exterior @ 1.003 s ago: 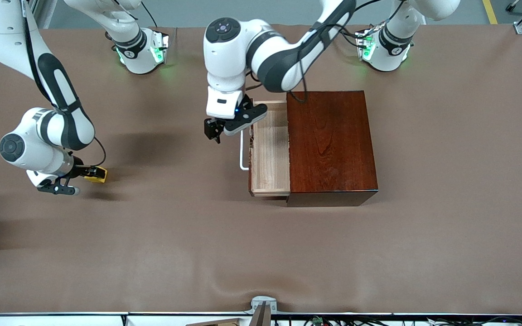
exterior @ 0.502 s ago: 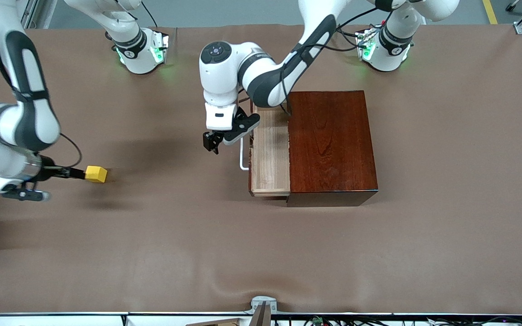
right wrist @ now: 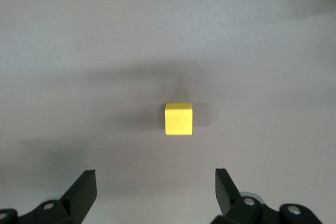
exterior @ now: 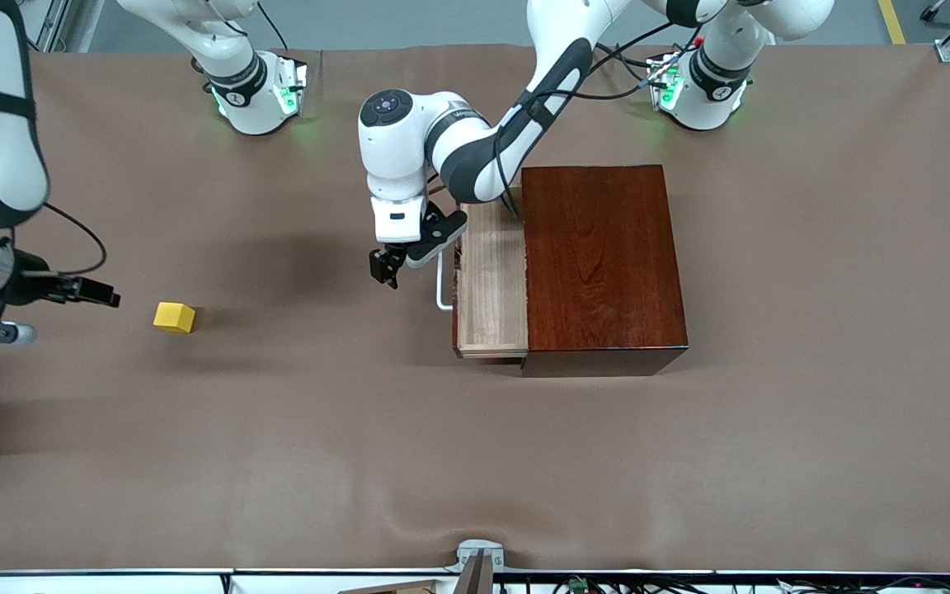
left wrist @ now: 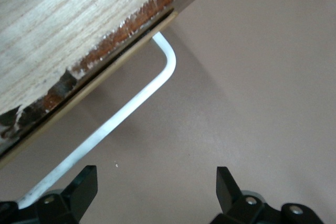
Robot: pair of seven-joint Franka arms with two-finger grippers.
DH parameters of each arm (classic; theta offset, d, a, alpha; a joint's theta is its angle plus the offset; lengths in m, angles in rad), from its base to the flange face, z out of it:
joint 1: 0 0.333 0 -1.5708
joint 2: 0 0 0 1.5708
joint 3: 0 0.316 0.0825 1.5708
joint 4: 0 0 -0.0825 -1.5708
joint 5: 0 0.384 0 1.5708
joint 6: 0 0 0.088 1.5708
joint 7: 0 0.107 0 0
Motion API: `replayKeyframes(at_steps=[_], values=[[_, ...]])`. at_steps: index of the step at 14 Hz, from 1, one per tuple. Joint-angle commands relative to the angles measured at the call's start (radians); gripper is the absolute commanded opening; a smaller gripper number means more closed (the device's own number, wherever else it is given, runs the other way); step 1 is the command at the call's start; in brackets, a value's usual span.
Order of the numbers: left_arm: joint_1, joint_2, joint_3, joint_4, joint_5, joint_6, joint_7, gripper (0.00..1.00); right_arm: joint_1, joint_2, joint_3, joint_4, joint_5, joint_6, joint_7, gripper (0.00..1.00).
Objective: Open drawer, take yellow block, close drawer
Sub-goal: 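Push the drawer shut with the left gripper while the right gripper withdraws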
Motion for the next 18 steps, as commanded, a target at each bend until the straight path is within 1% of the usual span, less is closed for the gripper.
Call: replayKeyframes(at_steps=[1, 6, 9, 12, 15, 18], values=[[0.007, 0.007, 0.009, 0.015, 0.019, -0.055, -0.021, 1.00, 0.001, 0.002, 0.007, 0.108, -0.008, -0.117, -0.013, 1.00], [0.027, -0.020, 0.009, 0.015, 0.013, -0.198, -0.002, 1.00, 0.024, 0.001, 0.006, 0.256, -0.013, -0.295, -0.012, 1.00], [0.053, -0.026, 0.007, 0.013, 0.011, -0.261, 0.012, 1.00, 0.050, -0.022, 0.007, 0.327, -0.041, -0.383, -0.007, 1.00], [0.069, -0.030, 0.007, 0.012, 0.011, -0.312, 0.018, 1.00, 0.137, -0.112, 0.009, 0.315, -0.152, -0.357, -0.003, 1.00], [0.087, -0.033, 0.007, 0.012, 0.008, -0.342, 0.018, 1.00, 0.133, -0.174, 0.006, 0.268, -0.156, -0.317, -0.003, 1.00], [0.104, -0.040, 0.007, 0.012, 0.007, -0.379, 0.018, 1.00, 0.112, -0.255, -0.001, 0.157, -0.147, -0.247, -0.016, 1.00]])
